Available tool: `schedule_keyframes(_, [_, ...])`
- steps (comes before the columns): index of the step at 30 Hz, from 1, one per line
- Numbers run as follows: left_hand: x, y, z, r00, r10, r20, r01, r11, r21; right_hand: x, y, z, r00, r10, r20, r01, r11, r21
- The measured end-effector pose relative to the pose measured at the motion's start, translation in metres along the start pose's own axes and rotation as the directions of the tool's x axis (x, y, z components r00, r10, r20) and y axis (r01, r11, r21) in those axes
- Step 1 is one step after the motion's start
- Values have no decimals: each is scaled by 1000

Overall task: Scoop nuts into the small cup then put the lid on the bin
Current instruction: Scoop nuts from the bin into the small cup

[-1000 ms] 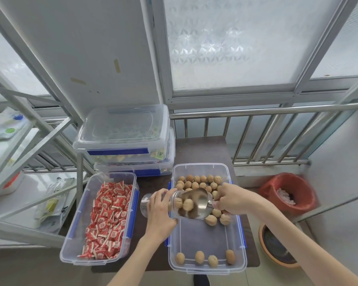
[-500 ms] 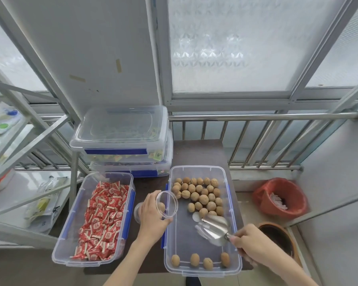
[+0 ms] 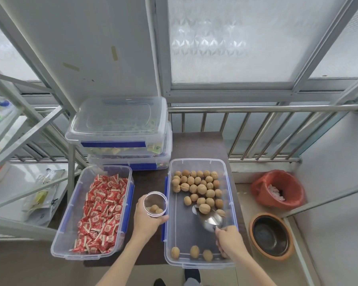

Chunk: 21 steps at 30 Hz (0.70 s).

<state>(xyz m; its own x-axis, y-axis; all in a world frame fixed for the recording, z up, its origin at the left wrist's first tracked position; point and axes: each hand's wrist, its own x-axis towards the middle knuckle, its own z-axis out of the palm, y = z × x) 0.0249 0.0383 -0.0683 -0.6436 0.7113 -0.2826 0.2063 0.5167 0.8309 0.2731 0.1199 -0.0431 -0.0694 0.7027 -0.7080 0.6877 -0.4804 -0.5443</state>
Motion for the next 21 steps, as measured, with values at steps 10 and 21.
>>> schedule_keyframes(10, [-4,-2,1,1000,-8,-3,7,999,-40,32,-32,26,989,-129,-68,121,987,-101])
schedule_keyframes(21, [-1,-2,0,1000,-27,6,27,998,-53,62,-58,40,999,-28,-19,32,969,247])
